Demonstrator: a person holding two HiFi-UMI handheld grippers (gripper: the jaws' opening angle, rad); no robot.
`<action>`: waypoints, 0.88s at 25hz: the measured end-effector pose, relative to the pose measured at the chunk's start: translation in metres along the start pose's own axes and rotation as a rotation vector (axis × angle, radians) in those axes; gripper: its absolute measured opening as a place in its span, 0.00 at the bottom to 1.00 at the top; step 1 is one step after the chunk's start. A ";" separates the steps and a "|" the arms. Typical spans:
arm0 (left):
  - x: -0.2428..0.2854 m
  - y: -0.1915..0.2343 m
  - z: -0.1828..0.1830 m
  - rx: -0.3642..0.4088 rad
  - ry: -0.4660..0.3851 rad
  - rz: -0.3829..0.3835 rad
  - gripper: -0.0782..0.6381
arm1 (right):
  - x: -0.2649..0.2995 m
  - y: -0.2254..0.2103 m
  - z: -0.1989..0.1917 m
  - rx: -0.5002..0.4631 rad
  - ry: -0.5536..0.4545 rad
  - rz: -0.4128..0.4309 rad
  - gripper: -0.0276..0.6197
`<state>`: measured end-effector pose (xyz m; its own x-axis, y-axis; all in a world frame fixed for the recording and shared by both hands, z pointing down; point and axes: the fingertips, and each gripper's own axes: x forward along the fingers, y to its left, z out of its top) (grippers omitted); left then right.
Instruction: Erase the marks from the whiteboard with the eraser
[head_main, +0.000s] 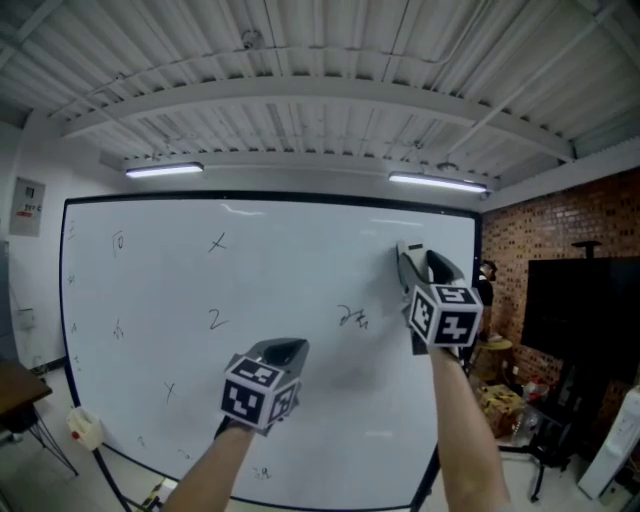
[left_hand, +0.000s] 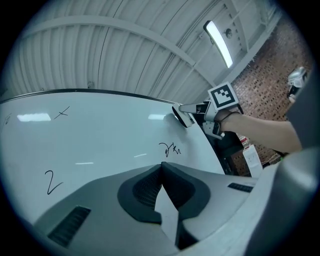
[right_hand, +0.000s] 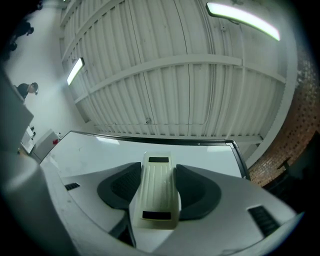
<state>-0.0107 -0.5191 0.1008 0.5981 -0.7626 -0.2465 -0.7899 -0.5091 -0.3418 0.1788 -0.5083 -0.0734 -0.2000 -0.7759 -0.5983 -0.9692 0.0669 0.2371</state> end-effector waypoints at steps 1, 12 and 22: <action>-0.001 -0.001 -0.002 -0.001 0.003 -0.001 0.11 | -0.006 0.003 0.002 0.008 -0.011 0.014 0.38; -0.012 -0.040 -0.017 -0.060 0.001 -0.062 0.11 | -0.102 0.043 -0.020 0.094 -0.019 0.129 0.38; -0.029 -0.067 -0.048 -0.108 0.003 -0.093 0.11 | -0.171 0.089 -0.099 0.217 0.090 0.197 0.38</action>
<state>0.0187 -0.4820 0.1747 0.6695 -0.7109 -0.2154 -0.7408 -0.6177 -0.2639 0.1407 -0.4317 0.1254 -0.3825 -0.7867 -0.4845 -0.9232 0.3461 0.1669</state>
